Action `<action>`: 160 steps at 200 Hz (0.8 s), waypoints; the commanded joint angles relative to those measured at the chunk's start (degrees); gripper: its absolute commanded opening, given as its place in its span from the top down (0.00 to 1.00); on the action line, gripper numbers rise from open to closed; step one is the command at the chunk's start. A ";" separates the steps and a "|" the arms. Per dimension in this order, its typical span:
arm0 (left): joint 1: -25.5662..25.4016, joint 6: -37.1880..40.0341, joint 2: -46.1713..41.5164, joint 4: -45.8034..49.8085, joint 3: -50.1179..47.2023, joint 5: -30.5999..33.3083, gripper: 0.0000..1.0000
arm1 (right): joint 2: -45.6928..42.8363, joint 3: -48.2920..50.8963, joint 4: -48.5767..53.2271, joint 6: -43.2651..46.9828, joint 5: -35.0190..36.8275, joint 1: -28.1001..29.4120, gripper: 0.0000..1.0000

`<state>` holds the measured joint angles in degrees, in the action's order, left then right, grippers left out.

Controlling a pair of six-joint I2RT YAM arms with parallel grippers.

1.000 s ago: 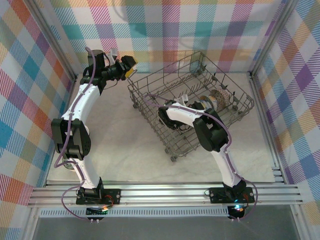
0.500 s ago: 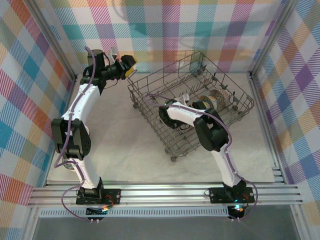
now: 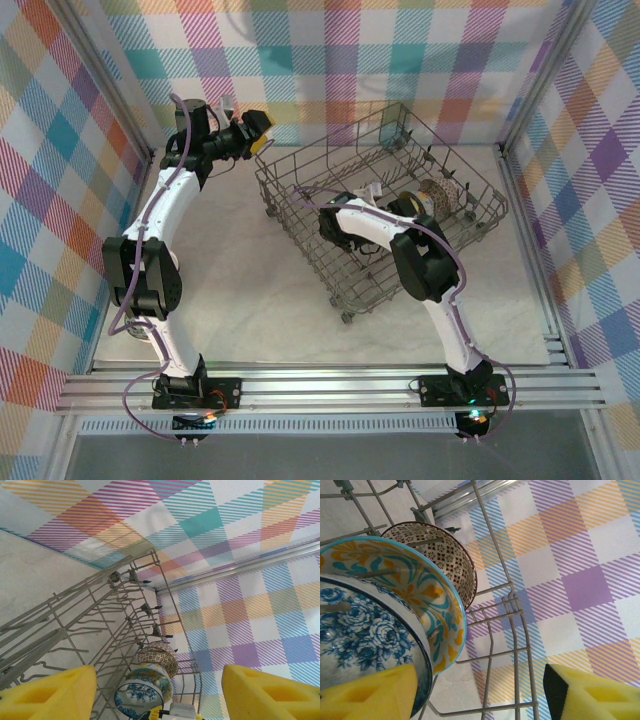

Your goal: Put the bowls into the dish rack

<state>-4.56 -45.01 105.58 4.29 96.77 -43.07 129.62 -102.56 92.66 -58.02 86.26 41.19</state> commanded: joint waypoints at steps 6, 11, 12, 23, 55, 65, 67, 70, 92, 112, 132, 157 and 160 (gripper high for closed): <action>0.43 -0.33 -0.29 -1.35 -0.71 -1.32 0.33 | 0.77 -0.96 9.64 -1.22 -1.61 -0.24 0.29; 0.38 -0.38 -0.22 -1.36 -0.71 -1.32 0.33 | 0.86 -0.91 9.63 -1.24 -1.70 -0.27 0.29; 0.40 -0.36 -0.21 -1.38 -0.71 -1.32 0.33 | 0.88 -0.89 9.64 -1.23 -1.71 -0.25 0.29; 0.43 -0.48 -0.13 -1.39 -0.79 -1.32 0.33 | 0.92 -0.93 9.64 -1.31 -1.88 -0.24 0.28; 0.43 -0.60 0.05 -1.37 -0.97 -1.15 0.33 | 0.09 -1.74 9.64 -1.30 -2.41 -0.23 0.27; 0.42 -0.58 0.15 -1.34 -1.07 -1.14 0.33 | -0.31 -2.10 9.65 -1.39 -2.65 -0.24 0.27; 0.40 -0.60 0.13 -1.32 -1.06 -1.14 0.33 | -0.39 -2.18 9.64 -1.39 -2.67 -0.26 0.27; 0.35 -0.57 0.15 -1.29 -1.06 -1.14 0.33 | -0.55 -2.32 9.64 -1.38 -2.72 -0.24 0.27; 0.34 -0.54 0.24 -1.21 -1.06 -1.03 0.33 | -1.92 -2.75 9.64 -1.39 -2.85 -0.28 0.27; 0.18 -0.44 0.26 -0.89 -0.98 -0.72 0.33 | -3.79 -2.77 9.64 -1.13 -2.86 -0.23 0.27; -0.06 -0.05 0.50 -0.06 -0.80 -0.36 0.33 | -5.20 -3.21 9.62 -0.35 -2.85 -0.23 0.27; -0.34 0.54 0.85 1.05 -0.36 0.22 0.33 | -6.56 -3.67 9.60 0.32 -3.00 -0.24 0.27; -0.36 0.64 0.87 1.26 -0.29 0.34 0.33 | -6.69 -3.74 9.64 0.40 -3.07 -0.24 0.27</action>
<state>-4.64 -45.41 105.62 4.43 96.47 -42.83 126.37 -104.68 92.66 -57.84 83.35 40.88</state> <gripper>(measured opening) 0.674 0.731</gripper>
